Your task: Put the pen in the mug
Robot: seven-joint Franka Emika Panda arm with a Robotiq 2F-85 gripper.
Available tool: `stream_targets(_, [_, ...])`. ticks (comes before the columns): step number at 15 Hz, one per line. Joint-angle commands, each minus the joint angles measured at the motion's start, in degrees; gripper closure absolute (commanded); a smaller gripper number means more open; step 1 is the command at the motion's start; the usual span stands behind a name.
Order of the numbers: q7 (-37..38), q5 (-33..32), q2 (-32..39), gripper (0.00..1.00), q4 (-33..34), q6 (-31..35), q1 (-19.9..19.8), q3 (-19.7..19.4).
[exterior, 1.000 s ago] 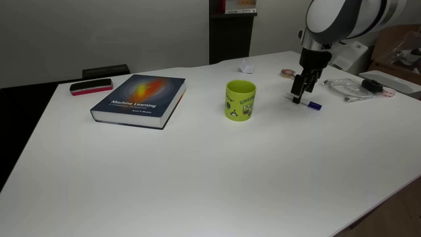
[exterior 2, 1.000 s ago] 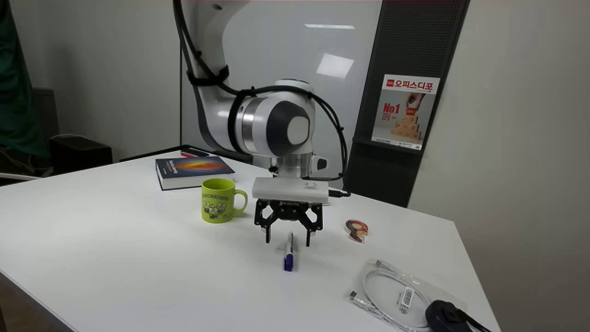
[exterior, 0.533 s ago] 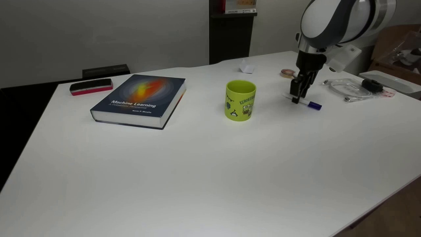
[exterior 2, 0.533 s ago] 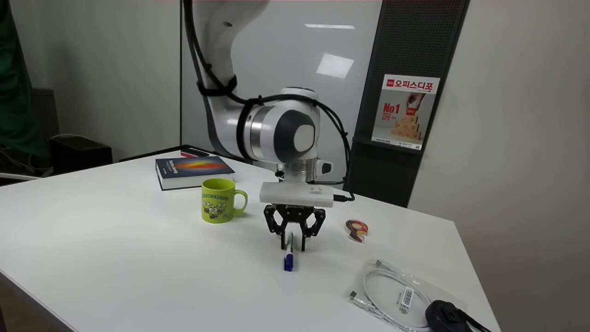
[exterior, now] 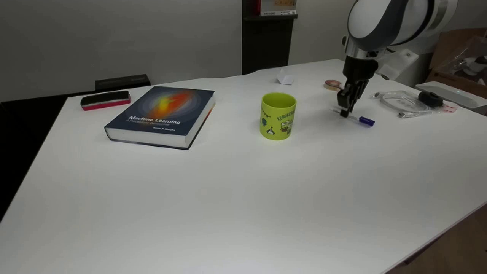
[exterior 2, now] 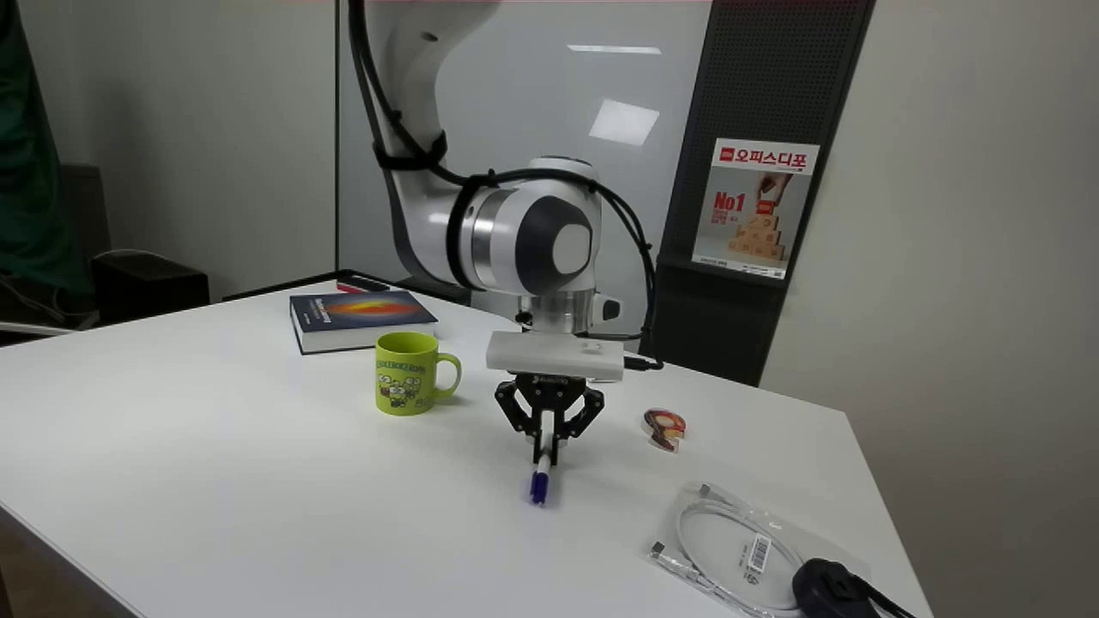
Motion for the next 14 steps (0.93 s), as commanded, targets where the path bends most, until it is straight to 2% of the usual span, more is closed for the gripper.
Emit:
stream_targets(1, [-1.13, -0.63, -5.17, 0.96, -0.15, -9.24, -1.15, 0.93])
stream_targets(4, [-3.14, -1.41, -10.35, 0.96, 1.10, -20.97, -0.33, 0.32])
stream_targets(7, [-4.38, -3.59, -14.23, 0.96, 5.63, -35.47, 1.79, -0.22])
stream_targets(11, [-5.08, -6.71, -14.93, 0.96, 15.38, -52.08, 5.15, 0.90])
stream_targets(14, [-4.78, -9.25, -12.37, 0.96, 22.35, -59.01, 8.69, 2.56])
